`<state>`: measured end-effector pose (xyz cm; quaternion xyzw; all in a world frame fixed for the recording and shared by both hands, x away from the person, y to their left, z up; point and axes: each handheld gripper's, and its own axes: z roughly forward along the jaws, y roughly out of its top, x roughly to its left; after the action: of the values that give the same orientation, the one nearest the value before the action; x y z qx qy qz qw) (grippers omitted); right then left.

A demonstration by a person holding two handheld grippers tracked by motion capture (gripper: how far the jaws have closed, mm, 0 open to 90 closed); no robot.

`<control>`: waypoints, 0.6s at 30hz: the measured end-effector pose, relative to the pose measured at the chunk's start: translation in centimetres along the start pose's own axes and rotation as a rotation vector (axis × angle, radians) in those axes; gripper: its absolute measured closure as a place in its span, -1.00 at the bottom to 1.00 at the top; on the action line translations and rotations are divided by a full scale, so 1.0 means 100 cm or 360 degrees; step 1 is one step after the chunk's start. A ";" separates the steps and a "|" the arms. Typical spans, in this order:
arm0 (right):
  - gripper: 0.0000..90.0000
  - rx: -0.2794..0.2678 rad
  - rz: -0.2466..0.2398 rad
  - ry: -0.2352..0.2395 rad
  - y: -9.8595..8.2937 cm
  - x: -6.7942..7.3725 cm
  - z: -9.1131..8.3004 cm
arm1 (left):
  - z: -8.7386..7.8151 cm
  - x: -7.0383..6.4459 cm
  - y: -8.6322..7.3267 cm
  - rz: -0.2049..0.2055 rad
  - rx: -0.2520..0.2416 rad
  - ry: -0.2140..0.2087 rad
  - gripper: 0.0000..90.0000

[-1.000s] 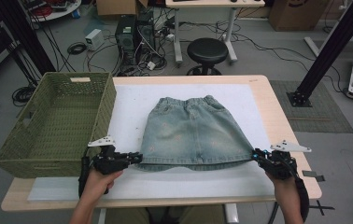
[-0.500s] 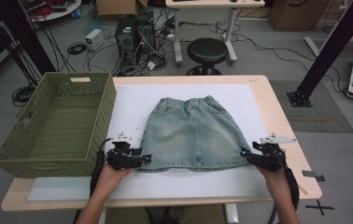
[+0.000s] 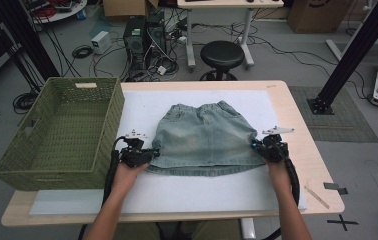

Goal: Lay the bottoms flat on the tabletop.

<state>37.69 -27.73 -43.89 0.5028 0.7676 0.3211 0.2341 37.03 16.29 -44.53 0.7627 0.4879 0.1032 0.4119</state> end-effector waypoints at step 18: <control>0.44 -0.0272 0.0034 0.0057 -0.022 0.006 -0.033 | -0.024 -0.001 -0.018 0.0016 -0.0172 -0.0082 0.15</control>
<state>33.83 -28.64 -43.25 0.4832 0.7361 0.3970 0.2590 34.49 17.79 -44.27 0.7441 0.4670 0.1119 0.4645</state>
